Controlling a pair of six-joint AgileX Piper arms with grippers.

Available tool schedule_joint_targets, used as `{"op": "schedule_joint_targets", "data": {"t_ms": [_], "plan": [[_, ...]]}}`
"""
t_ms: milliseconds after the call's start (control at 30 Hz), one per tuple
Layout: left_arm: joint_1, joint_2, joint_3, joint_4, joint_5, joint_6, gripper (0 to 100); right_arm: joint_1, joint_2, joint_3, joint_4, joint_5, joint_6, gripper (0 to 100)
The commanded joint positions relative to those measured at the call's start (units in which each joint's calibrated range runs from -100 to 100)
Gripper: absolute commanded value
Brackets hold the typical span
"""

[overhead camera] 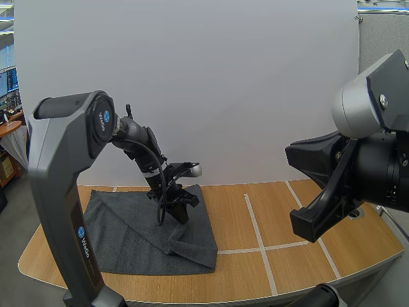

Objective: Fold the towel

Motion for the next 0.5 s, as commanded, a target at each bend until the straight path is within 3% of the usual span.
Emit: {"op": "schedule_joint_targets", "data": {"t_ms": [0,400,467], "plan": [[-0.18,-3.79,-0.53,1.39,1.85,-1.34,0,0.07,-0.49,0.07,-0.26,0.00,0.07,0],[-0.10,-7.51,1.54,3.25,-1.22,-2.09,0,0.07,-0.49,0.07,-0.26,0.00,0.07,0],[-0.10,-7.51,1.54,3.14,-2.97,-2.09,8,0.07,-0.49,0.07,-0.38,0.00,0.07,0]]}}
